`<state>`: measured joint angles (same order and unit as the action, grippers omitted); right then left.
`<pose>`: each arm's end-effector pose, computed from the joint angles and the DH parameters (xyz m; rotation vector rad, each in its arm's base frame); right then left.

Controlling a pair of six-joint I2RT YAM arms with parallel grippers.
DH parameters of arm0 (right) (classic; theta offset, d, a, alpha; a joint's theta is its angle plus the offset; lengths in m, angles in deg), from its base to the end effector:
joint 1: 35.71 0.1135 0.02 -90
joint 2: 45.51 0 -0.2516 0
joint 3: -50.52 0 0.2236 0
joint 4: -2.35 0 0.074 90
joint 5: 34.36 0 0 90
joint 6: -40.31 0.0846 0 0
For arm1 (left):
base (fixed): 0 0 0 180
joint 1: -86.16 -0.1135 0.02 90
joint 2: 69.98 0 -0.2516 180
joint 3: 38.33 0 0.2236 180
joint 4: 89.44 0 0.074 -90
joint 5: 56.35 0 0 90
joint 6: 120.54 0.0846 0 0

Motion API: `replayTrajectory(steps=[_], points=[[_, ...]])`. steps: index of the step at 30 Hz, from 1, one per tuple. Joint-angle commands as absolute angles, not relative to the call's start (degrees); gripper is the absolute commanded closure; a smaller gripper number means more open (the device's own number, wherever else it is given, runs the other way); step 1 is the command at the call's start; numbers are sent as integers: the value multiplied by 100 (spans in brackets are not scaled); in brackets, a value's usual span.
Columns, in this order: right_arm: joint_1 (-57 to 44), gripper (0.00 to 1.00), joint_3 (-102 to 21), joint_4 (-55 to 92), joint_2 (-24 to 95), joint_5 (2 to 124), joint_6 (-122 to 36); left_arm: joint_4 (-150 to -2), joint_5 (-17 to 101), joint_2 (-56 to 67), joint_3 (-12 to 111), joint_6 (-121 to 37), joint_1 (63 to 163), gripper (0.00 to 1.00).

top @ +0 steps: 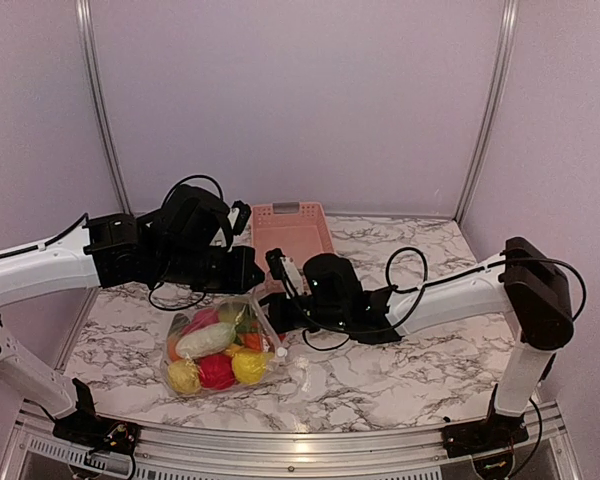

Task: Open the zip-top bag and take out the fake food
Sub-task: Pick up the fake vegetable from the zipper food storage bag.

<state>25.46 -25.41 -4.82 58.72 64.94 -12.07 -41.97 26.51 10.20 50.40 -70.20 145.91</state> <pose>0.1933 0.3795 0.1946 -0.5600 2.0946 1.2415 0.1708 -0.2721 0.2954 0.3432 2.3416 -0.7667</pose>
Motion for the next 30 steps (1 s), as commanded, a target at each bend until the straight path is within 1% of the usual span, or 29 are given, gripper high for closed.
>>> replayTrajectory(steps=[1, 8, 16, 24, 30], points=[[2694, 100, -2835, -184, 5630, 6111, -1356, -4313, 2373, 725, 4912, -7077, 14564, 100], [2891, 100, -3110, 364, 5196, 5442, -1615, -4402, 2259, 324, 4603, -7169, 14373, 100], [3129, 100, -3782, 1133, 5021, 4884, -1966, -4464, 2170, -152, 4348, -7125, 14174, 100], [3186, 100, -4408, 1759, 4956, 4560, -2235, -4559, 2190, -553, 3925, -7091, 13894, 100], [3193, 100, -4728, 2187, 4879, 4390, -2446, -4725, 2390, -588, 3709, -6999, 13645, 100]])
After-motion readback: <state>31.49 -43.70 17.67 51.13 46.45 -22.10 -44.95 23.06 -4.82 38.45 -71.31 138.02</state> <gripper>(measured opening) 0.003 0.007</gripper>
